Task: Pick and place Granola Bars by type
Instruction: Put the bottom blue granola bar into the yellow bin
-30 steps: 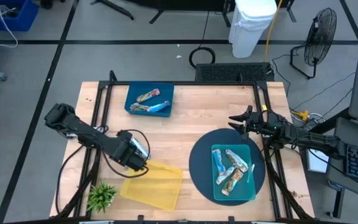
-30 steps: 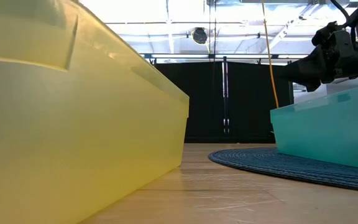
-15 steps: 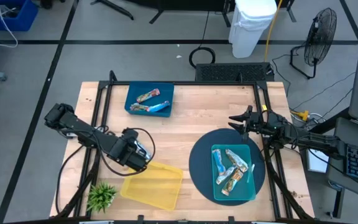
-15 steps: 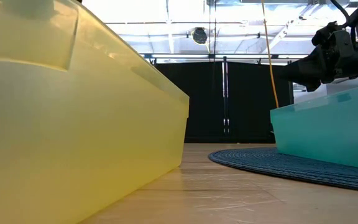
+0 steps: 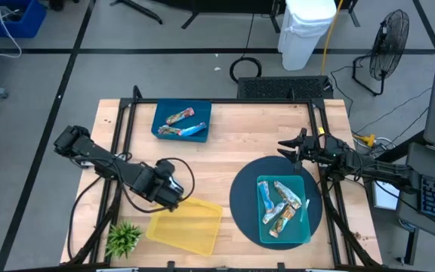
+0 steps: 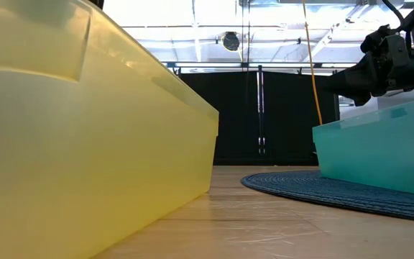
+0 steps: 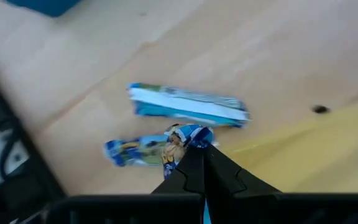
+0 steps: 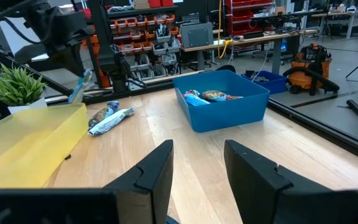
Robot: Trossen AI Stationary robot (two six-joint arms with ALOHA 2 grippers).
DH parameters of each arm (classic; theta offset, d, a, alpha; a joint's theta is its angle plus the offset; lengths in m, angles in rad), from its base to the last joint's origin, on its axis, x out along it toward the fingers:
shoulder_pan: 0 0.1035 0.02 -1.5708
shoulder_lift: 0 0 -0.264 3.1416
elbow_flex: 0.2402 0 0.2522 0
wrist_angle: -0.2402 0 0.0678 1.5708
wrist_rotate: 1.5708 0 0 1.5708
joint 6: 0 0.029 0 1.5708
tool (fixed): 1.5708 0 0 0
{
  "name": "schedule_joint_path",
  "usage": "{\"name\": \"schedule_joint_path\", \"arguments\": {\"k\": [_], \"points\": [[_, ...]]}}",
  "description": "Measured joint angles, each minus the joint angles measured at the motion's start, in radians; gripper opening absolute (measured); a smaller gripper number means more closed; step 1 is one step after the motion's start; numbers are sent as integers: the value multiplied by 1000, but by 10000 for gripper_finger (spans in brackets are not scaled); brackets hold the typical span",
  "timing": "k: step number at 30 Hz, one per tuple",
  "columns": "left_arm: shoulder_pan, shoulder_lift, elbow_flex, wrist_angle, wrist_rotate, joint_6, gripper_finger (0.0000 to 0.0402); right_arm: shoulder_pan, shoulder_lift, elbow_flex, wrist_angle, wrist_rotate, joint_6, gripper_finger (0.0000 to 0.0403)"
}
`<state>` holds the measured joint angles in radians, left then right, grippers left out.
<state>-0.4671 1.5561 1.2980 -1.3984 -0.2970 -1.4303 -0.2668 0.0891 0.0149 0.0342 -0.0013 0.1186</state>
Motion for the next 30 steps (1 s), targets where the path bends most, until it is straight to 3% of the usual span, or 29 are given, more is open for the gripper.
{"name": "schedule_joint_path", "arguments": {"k": [12, 24, 30], "points": [[-5, 0, 0, 205, 34, 158, 0, 0, 0, 0, 0, 0, 0, 135], [-58, 0, 0, 273, 34, 154, 0, 0, 0, 0, 0, 0, 0, 135], [-101, 0, 0, 446, 27, 307, 0, 0, 0, 0, 0, 0, 0, 135]]}}
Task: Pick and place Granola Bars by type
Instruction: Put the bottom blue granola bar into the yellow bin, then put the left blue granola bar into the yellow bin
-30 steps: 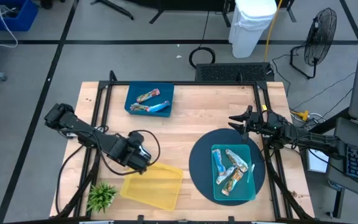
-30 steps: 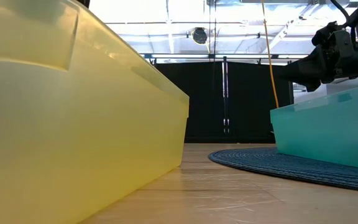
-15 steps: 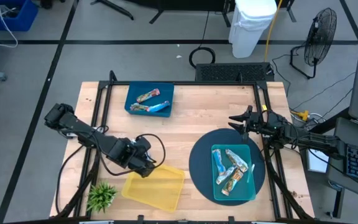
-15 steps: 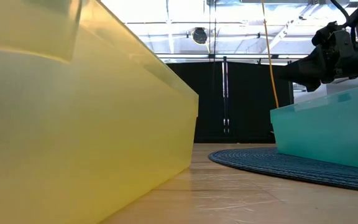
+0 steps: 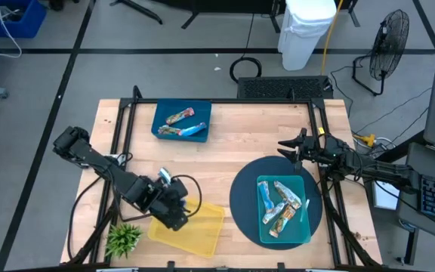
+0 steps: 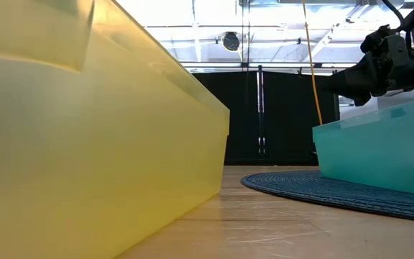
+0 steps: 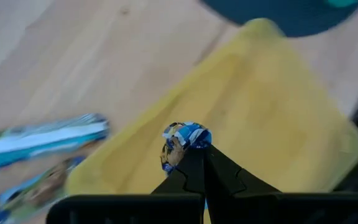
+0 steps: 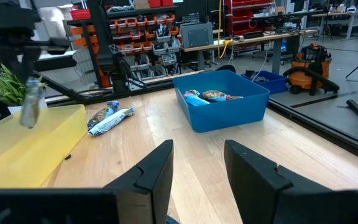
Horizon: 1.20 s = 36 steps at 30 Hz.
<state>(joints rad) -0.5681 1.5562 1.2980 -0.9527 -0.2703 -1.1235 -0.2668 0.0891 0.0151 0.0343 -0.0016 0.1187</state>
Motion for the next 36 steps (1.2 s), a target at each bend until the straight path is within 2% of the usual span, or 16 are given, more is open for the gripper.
{"name": "schedule_joint_path", "arguments": {"k": [5, 10, 16, 21, 36], "points": [[-29, 0, 0, 87, -20, 26, 1, 0, 0, 0, 0, 0, 0, 134], [-52, 15, 0, 104, -42, 16, 1, 0, 0, 0, 0, 0, 0, 134], [-75, 83, -9, 154, -43, 14, 2, 0, 0, 0, 0, 0, 0, 134], [-72, 134, -10, 203, -4, -11, 26, 0, 0, 0, 0, 0, 0, 135], [-26, 132, -10, 199, 29, 11, 91, 0, 0, 0, 0, 0, 0, 134]]}}
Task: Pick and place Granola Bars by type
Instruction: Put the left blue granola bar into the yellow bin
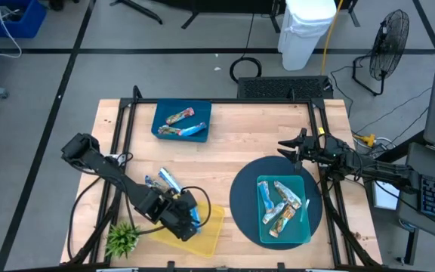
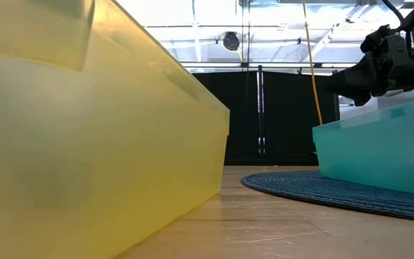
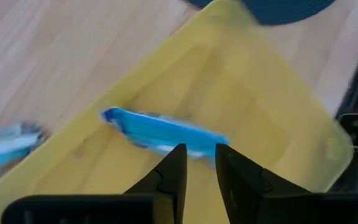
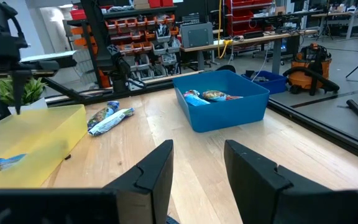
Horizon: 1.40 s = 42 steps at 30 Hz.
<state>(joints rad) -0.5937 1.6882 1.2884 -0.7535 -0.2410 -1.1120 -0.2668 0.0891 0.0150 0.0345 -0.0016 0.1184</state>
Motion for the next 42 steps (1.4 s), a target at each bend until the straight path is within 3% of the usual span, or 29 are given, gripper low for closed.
{"name": "schedule_joint_path", "arguments": {"k": [10, 14, 19, 26, 28, 33, 36, 42], "points": [[-2, 0, -7, -326, 33, -336, 92, 0, 0, 0, 0, 0, 0, 135], [-2, 0, -57, -269, 43, -342, 92, 0, 0, 0, 0, 0, 0, 135], [0, 1, -147, -72, 171, -287, 92, 0, 0, 0, 0, 0, 0, 134], [14, 1, -174, -139, 315, -559, 92, 0, 0, 0, 0, 0, 0, 135], [18, 1, -174, -143, 317, -525, 92, 0, 0, 0, 0, 0, 0, 135], [15, 1, -146, -41, 229, -239, 92, 0, 0, 0, 0, 0, 0, 135], [26, 0, -97, -174, 193, -279, 92, 0, 0, 0, 0, 0, 0, 135], [68, 0, 1, -657, 177, -558, 92, 0, 0, 0, 0, 0, 0, 135]]}}
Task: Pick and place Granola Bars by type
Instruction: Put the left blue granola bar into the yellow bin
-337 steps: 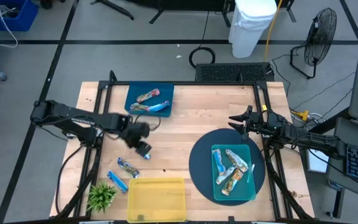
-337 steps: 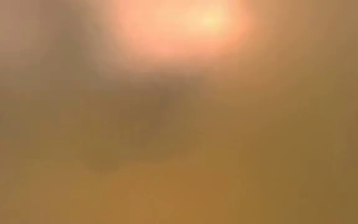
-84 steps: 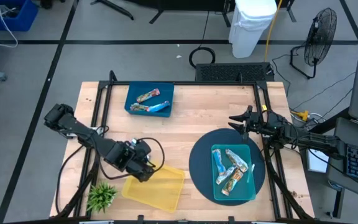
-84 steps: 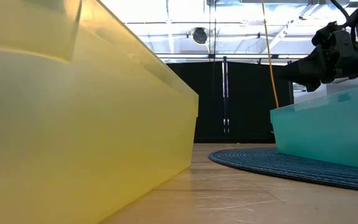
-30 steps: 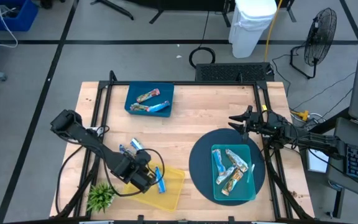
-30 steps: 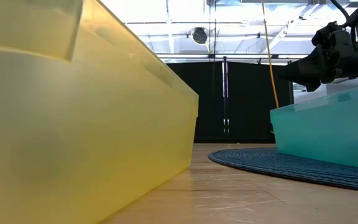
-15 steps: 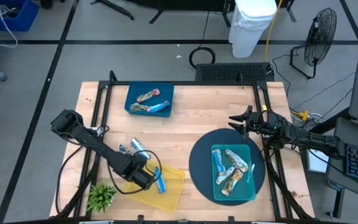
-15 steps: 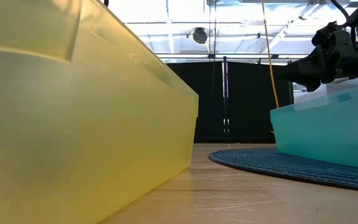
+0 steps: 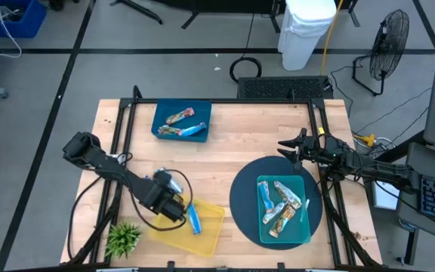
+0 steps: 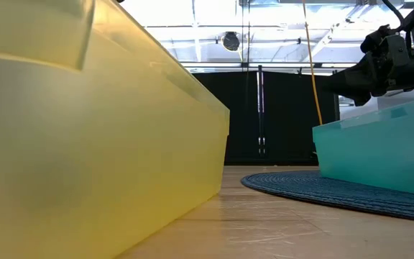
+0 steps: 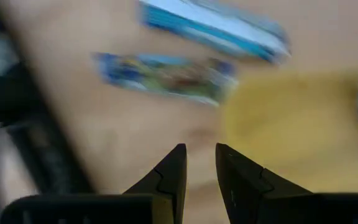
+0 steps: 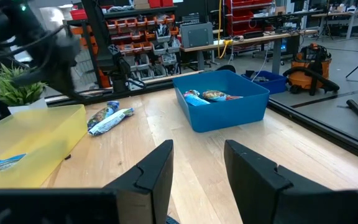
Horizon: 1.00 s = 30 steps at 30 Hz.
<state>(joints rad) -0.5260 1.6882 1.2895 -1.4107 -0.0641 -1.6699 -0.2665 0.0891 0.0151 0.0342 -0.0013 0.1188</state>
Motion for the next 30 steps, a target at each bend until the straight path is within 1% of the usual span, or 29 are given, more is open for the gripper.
{"name": "schedule_joint_path", "arguments": {"k": [3, 5, 6, 10, 13, 18, 20, 25, 27, 30], "points": [[19, 0, 24, -146, -85, -79, 92, 0, 0, 0, 0, 0, 0, 135], [38, -1, 14, -164, -127, -133, 92, 0, 0, 0, 0, 0, 0, 135], [52, -6, -1, -151, -130, -141, 92, 0, 0, 0, 0, 0, 0, 135], [109, -19, -80, -141, -77, -140, 93, 0, 0, 0, 0, 0, 0, 135], [145, -40, -158, -142, -15, -132, 93, 0, 0, 0, 0, 0, 0, 135], [189, -113, -282, -143, 6, -146, 93, 0, 0, 0, 0, 0, 0, 135], [204, -160, -339, -90, -12, -136, 93, 0, 0, 0, 2, 0, 0, 134], [223, -307, -488, 151, -109, -42, 93, 0, 0, 0, 1, 0, 0, 135], [229, -367, -541, 214, -121, -22, 93, 0, 0, 0, 1, 0, 0, 134], [236, -456, -625, 270, -102, -25, 93, 0, 0, 0, 1, 0, 0, 135]]}}
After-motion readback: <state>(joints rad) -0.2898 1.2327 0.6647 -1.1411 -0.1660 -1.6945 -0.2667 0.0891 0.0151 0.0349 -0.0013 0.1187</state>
